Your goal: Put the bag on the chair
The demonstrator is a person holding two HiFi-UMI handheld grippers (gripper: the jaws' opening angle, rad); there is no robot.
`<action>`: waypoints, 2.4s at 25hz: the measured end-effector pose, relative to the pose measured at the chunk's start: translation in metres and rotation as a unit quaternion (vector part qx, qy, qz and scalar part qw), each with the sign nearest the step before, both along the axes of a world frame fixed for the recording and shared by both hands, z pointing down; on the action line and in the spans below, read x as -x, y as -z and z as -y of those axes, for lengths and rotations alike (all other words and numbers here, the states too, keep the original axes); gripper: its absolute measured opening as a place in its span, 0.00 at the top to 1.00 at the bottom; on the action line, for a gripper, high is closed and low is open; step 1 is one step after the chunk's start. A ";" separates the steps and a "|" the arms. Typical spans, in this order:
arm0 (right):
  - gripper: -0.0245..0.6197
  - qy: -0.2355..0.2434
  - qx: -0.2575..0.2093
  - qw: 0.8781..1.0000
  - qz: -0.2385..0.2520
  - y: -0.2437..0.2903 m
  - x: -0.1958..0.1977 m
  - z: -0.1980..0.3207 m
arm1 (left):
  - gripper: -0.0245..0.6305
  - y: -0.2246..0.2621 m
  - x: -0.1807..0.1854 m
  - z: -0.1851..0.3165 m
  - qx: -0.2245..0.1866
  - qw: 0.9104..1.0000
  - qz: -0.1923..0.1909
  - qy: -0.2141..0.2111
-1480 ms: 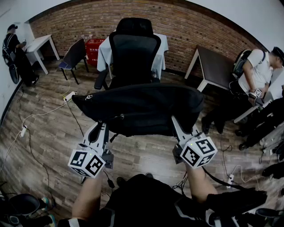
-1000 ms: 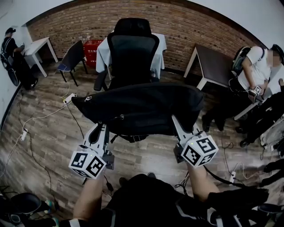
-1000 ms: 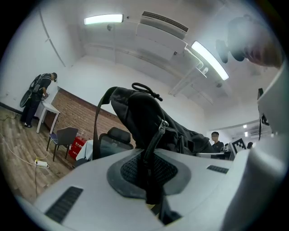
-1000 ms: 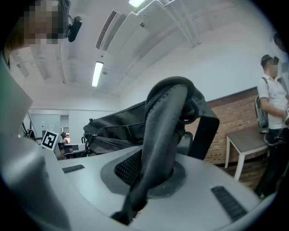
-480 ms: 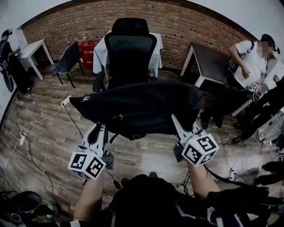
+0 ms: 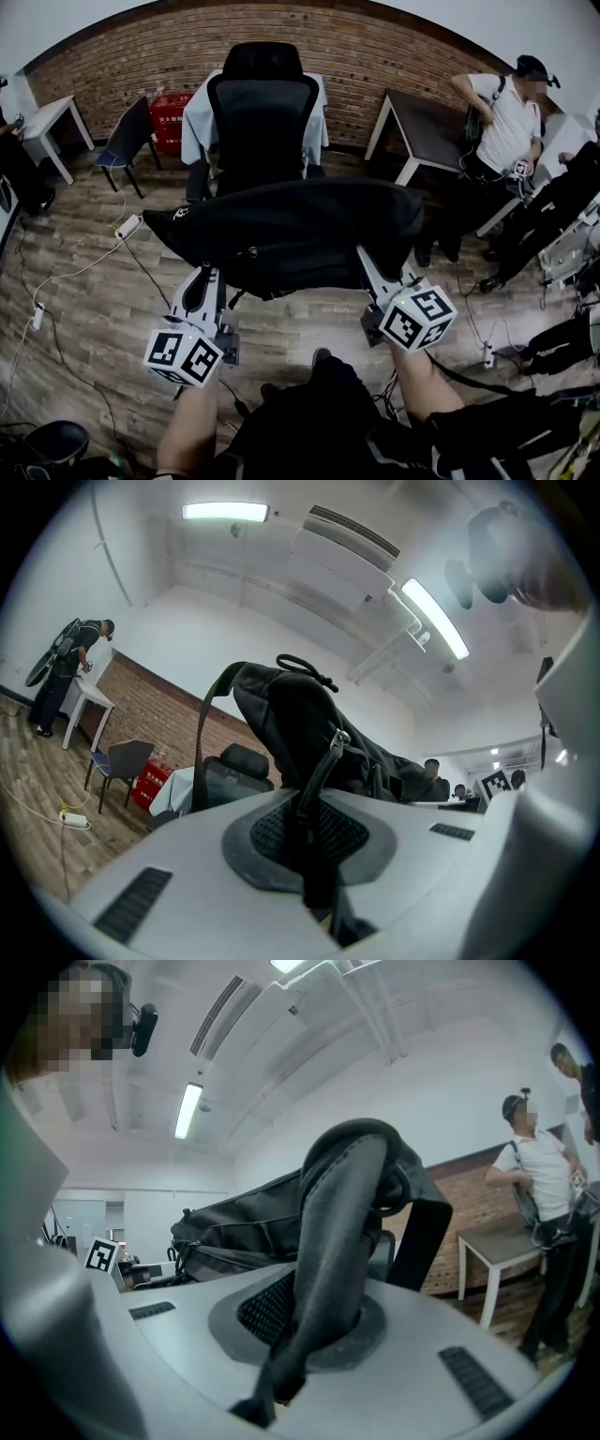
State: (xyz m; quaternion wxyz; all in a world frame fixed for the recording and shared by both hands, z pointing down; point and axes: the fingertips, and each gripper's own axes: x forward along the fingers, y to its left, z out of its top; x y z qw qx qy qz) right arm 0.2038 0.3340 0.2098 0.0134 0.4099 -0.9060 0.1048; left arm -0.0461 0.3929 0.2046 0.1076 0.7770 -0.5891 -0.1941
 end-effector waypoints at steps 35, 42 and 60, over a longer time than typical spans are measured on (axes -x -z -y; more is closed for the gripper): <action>0.91 0.060 0.000 0.998 0.005 -0.014 0.020 0.255 | 0.92 -0.008 0.009 0.230 0.039 0.998 0.028 0.037; 0.91 0.075 -0.001 0.997 0.005 -0.017 0.009 0.304 | 0.92 -0.012 -0.004 0.275 0.053 0.997 0.027 0.053; 0.91 0.069 0.003 0.998 0.008 -0.023 0.036 0.391 | 0.92 -0.019 0.024 0.365 0.068 0.996 0.037 0.053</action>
